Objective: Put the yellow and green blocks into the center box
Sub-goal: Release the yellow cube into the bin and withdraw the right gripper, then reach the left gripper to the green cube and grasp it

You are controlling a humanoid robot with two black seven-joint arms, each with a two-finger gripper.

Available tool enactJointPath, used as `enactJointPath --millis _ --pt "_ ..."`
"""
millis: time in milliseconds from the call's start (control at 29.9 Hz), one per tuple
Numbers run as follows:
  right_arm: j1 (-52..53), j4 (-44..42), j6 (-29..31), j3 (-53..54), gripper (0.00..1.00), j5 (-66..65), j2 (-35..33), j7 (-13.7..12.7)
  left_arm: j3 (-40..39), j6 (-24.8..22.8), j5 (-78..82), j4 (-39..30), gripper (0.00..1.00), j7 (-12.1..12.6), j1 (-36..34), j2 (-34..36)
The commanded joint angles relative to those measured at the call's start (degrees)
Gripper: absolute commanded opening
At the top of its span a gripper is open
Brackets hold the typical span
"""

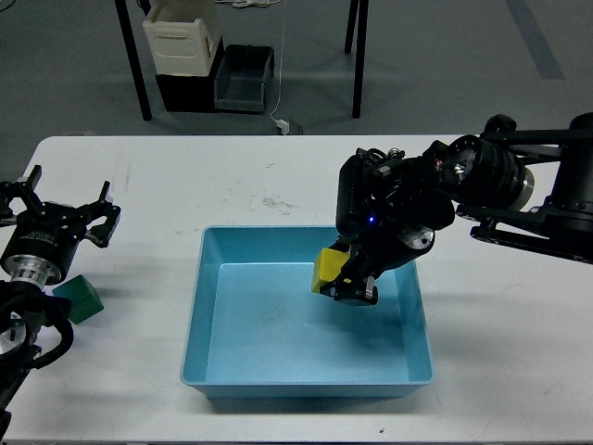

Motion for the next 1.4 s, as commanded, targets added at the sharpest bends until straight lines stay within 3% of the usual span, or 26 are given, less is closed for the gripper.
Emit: enactJointPath --millis 0,134,234,268,368,435,468,602,836,936,1171,1371 --pt "-5.88 -4.44 0.01 1.44 0.62 0.38 3.27 0.01 0.1 -0.7 1.44 0.26 1.0 3.52 -0.61 6.4" --pt "-8.79 -4.62 0.01 2.94 0.95 1.25 4.07 0.01 -0.52 -3.68 16.61 0.35 1.0 2.55 -1.14 11.78" --pt "-8.97 -4.45 0.01 4.17 0.97 4.24 3.37 0.01 -1.39 -8.24 30.85 0.35 1.0 -0.34 -1.14 15.02" --pt "-8.97 -4.27 0.01 5.22 0.97 5.38 3.02 0.01 -2.09 -10.26 34.46 0.35 1.0 -1.92 -1.14 15.99" --pt "-9.4 -3.57 -0.65 12.41 0.97 8.46 0.13 0.01 -4.38 -18.43 43.88 0.35 1.0 -10.25 -1.23 19.59" --pt "-11.85 -2.52 -5.91 18.03 0.97 10.13 -1.46 0.01 -5.09 -21.43 49.68 0.35 0.99 -16.84 -2.1 22.84" --pt "-13.17 -2.16 -8.72 20.76 0.97 10.92 -1.81 0.01 -5.09 -21.62 52.32 0.35 0.99 -17.54 -2.8 23.82" --pt "-20.99 2.22 -16.47 32.62 0.98 12.07 -2.78 0.01 -5.0 -20.48 68.12 0.35 0.99 -17.54 -4.83 25.14" --pt "-43.12 16.81 -17.01 54.33 0.99 14.87 -6.21 0.01 -3.78 -21.88 104.24 0.88 1.0 -17.54 -6.94 29.54" --pt "-51.39 19.98 -16.66 62.24 0.99 19.52 -6.21 -2.41 -2.37 -22.06 115.41 0.62 1.0 -17.54 -7.12 30.68" --pt "-64.58 20.25 -15.78 78.94 0.99 36.21 -6.12 -4.79 11.14 -22.41 125.55 -2.37 1.0 -17.54 -10.36 39.64" --pt "-75.05 19.64 -15.78 90.03 0.99 51.42 -7.87 -5.67 24.6 -22.41 137.14 -2.64 1.0 -17.54 -17.04 39.56"
